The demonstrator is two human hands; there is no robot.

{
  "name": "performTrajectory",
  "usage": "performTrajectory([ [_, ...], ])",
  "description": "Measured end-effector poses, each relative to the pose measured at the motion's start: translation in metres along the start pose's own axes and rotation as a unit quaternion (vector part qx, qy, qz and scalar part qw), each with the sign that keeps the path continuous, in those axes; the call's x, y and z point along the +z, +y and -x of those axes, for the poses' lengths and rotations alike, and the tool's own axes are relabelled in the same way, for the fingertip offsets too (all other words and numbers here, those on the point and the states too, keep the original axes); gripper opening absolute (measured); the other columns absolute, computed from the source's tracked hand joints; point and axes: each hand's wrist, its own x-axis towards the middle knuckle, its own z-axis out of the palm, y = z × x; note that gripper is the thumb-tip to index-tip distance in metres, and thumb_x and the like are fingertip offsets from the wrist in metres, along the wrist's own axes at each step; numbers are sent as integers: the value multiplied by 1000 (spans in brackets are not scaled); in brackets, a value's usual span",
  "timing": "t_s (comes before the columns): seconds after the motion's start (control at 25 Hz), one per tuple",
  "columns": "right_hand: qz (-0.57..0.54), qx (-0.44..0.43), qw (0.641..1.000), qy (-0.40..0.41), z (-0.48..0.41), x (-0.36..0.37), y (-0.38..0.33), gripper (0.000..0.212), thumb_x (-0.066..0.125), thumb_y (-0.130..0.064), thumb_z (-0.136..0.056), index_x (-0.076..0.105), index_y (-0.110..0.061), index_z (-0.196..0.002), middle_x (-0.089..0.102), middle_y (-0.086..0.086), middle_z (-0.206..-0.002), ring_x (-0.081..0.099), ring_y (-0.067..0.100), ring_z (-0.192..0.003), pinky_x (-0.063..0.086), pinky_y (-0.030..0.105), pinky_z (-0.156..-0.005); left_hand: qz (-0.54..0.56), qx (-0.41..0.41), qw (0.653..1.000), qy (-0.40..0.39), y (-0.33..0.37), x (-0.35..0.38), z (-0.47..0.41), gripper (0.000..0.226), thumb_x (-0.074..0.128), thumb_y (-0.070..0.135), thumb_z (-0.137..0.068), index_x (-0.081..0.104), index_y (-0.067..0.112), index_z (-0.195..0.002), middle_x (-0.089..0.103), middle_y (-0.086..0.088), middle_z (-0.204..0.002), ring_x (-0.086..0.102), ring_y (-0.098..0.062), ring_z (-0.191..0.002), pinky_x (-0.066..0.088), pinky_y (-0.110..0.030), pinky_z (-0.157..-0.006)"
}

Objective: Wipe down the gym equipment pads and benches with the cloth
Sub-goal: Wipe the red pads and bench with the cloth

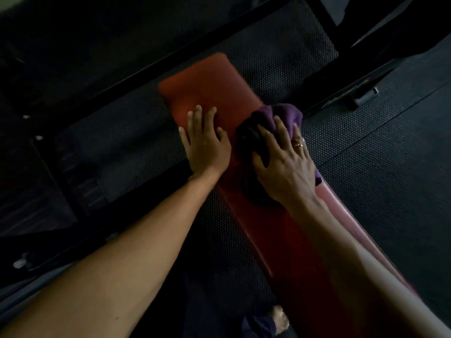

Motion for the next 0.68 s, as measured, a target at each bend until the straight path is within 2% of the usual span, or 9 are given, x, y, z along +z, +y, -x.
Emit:
performTrajectory([
  [0.12,27,-69,997,-9,-13,6,-11,56,36,-50,-104,29,-39,-158,6,-4,-172,-6,29,-158,1,52,-127,-61,-4,998,22,1,7,0,52,32,33,-105,31,30,-157,15,-2,-169,4,-20,-157,0,-49,-126],
  [0.24,11,-90,995,-44,-61,5,-26,56,30,-52,-105,25,-42,-159,2,-5,-172,-10,31,-157,0,55,-126,-104,1,994,31,2,9,-1,70,10,44,-93,27,30,-159,15,-1,-169,7,-21,-157,3,-50,-126],
  [0.32,6,-98,993,-60,-89,4,-31,58,32,-54,-103,24,-41,-159,0,-5,-172,-9,32,-157,1,55,-126,-113,0,993,33,2,9,-2,72,4,45,-93,26,27,-159,14,0,-169,6,-20,-157,3,-50,-126],
  [0.44,-19,-92,993,-66,-99,1,-24,60,36,-53,-102,22,-42,-160,-1,-6,-172,-4,31,-158,6,51,-127,-102,-6,994,30,2,11,-1,57,17,39,-103,26,27,-159,14,0,-169,4,-19,-157,1,-50,-126],
  [0.52,-52,-51,996,-56,-82,-4,-15,62,38,-53,-102,20,-41,-160,1,-5,-172,5,31,-158,11,47,-127,-95,-8,995,26,2,10,-2,53,26,34,-106,26,31,-158,13,1,-170,3,-18,-157,-1,-49,-126],
  [0.6,-68,1,997,-39,-55,-7,-3,63,40,-52,-102,19,-41,-160,4,-4,-172,11,29,-157,16,46,-124,-90,-13,995,30,3,11,-3,51,28,34,-107,27,33,-158,14,2,-169,3,-18,-157,-1,-49,-126],
  [0.68,-51,13,998,-29,-28,-7,4,63,40,-51,-103,18,-39,-161,3,-3,-172,11,30,-157,16,45,-124,-89,-10,995,48,2,14,-3,51,29,34,-106,29,33,-157,16,2,-169,6,-18,-157,1,-50,-126],
])
